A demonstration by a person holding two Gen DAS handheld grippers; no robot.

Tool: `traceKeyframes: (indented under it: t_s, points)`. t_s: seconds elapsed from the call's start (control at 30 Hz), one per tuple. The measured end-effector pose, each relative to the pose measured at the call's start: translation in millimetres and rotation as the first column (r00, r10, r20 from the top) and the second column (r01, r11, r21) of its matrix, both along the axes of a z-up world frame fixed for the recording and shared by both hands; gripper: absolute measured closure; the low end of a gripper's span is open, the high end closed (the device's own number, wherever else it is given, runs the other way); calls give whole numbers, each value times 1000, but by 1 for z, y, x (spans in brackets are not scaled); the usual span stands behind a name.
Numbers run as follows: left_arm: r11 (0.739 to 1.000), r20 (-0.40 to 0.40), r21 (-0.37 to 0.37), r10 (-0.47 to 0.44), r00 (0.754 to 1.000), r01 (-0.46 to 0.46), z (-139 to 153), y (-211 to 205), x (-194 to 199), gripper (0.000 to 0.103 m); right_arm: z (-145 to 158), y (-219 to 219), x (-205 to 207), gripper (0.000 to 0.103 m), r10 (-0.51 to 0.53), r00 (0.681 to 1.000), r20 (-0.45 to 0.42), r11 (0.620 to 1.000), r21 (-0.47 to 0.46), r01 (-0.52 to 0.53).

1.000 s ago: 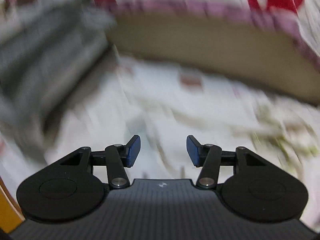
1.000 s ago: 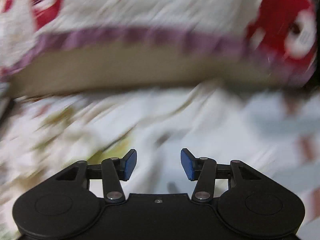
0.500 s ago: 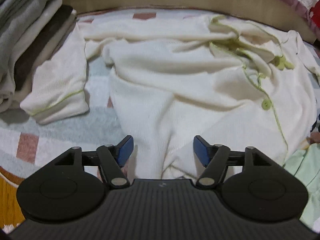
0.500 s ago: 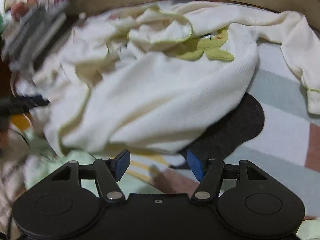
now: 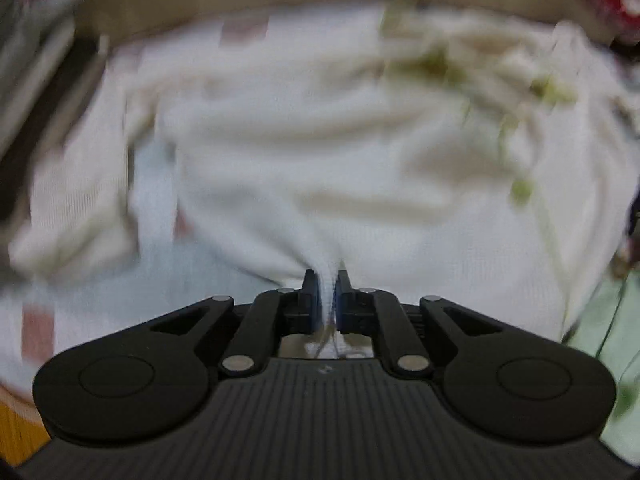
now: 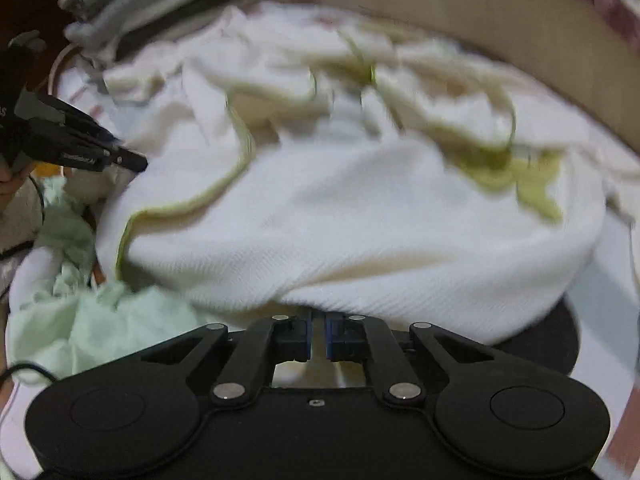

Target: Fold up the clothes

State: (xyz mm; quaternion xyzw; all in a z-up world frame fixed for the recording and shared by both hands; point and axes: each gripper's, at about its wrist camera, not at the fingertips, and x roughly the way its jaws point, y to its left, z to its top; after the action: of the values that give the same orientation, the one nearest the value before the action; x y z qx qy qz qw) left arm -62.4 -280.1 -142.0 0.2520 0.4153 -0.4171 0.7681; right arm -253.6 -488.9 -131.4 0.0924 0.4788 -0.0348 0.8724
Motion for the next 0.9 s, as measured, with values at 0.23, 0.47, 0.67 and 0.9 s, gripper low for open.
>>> traceKeyframes:
  t_s: [0.23,0.47,0.67,0.9]
  points:
    - [986,-29,-130,103,994,-106,-2,-35,44,95,8,-70,18,98,-210,965,155,977,-10,214]
    - [935,-177,-225,237,955,-274,-6,-10,72,91,-29,-119,6,103,-454,884,111,891,51,451]
    - [965,-136,-160,187,973,-208,-5,-11,52,81,-8,-106,-26,56,-525,848,69,822,299,485]
    - [979,-6,-53,199,980,-199,-5,-10,46,58,-35,-59,-29,39,-424,904,-61,718,586,376]
